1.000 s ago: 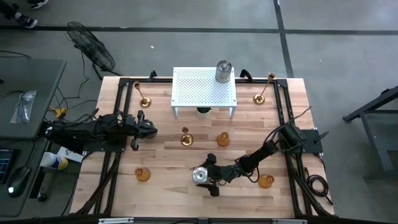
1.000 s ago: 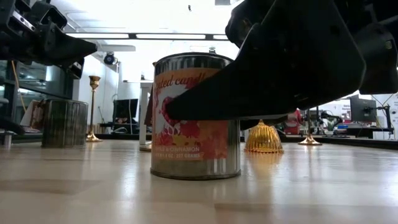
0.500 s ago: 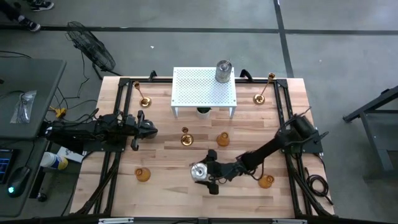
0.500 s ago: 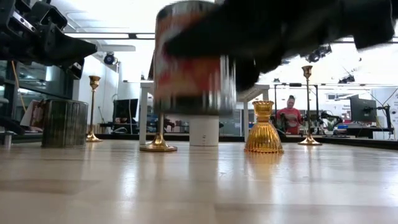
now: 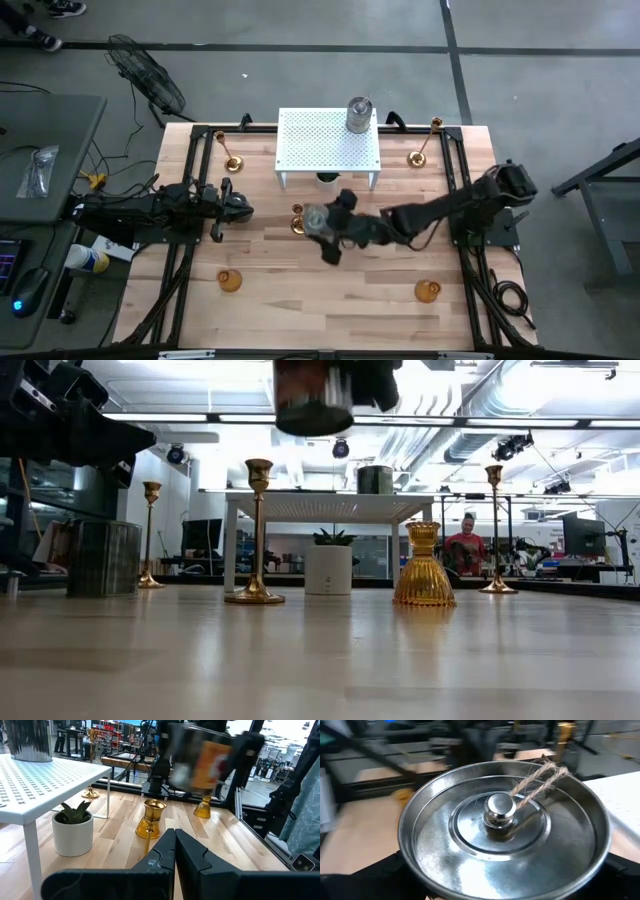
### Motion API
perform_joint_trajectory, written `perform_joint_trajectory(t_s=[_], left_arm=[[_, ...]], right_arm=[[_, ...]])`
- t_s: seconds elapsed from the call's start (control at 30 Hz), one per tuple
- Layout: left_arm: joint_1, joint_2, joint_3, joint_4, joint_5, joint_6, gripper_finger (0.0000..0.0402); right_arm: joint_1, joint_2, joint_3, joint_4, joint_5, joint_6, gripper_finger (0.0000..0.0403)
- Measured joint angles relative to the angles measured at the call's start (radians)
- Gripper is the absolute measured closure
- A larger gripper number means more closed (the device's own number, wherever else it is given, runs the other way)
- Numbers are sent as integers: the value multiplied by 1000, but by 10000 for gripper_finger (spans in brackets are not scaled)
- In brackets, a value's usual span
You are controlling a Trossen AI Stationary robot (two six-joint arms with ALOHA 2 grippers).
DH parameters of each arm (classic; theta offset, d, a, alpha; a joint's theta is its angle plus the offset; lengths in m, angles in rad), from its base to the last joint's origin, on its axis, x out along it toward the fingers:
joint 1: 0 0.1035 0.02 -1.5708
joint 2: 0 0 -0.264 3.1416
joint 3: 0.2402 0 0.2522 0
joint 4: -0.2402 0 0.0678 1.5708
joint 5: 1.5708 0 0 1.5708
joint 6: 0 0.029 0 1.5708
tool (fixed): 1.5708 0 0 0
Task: Pick & Place candle stick holders
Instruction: Put the middle orange scented candle on the shelf
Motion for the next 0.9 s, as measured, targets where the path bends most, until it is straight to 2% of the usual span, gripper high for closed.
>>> perform_joint_trajectory(t_s=[0.27, 0.57, 0.9], left_arm=[[0, 0, 0, 0, 0, 0, 402], [0, 0, 0, 0, 0, 0, 402], [0, 0, 0, 0, 0, 0, 402]], right_arm=[[-175, -2, 3, 12, -24, -20, 53], [-371, -2, 3, 36, -115, -78, 53], [-497, 7, 3, 31, -115, -23, 53]])
